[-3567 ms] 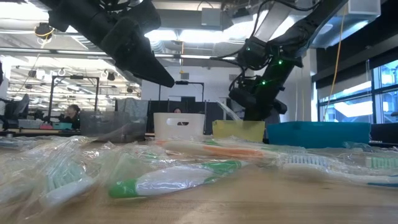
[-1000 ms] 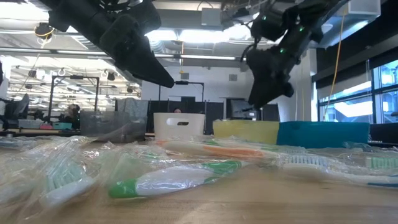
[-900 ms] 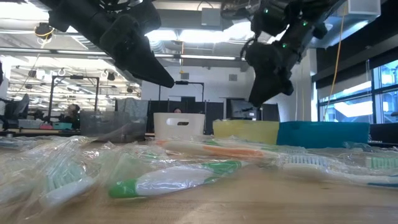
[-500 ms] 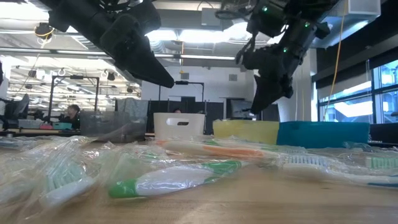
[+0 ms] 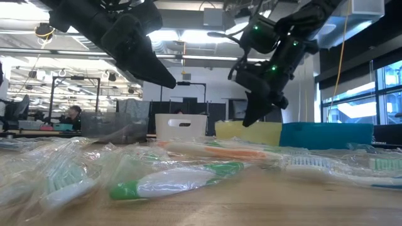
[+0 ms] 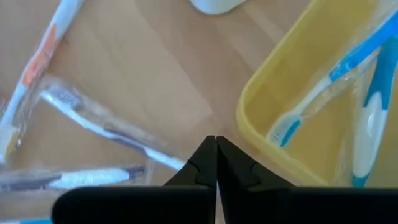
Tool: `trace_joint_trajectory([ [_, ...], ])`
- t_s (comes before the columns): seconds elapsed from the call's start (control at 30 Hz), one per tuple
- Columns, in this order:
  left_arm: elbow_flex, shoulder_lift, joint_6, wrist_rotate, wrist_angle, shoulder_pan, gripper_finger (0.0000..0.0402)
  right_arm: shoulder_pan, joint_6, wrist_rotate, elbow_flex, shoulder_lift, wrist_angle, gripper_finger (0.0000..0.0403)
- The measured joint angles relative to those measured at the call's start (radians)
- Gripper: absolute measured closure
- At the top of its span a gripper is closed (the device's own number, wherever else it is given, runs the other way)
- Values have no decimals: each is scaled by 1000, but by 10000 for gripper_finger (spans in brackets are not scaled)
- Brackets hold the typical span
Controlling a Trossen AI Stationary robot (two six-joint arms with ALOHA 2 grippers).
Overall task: Pick & Place Toothbrushes
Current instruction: Adjust the yellow bin on the table
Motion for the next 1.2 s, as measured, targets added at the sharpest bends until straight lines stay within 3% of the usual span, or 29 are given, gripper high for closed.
trace_joint_trajectory([
  [0.8,0,0,-7,0,1,0,233,-76,-13,-37,0,2,75,400],
  [0.93,0,0,-8,0,1,0,233,-68,-12,-56,0,-45,35,401],
  [1.2,0,0,-8,0,2,0,233,-95,-3,3,0,-119,33,401],
])
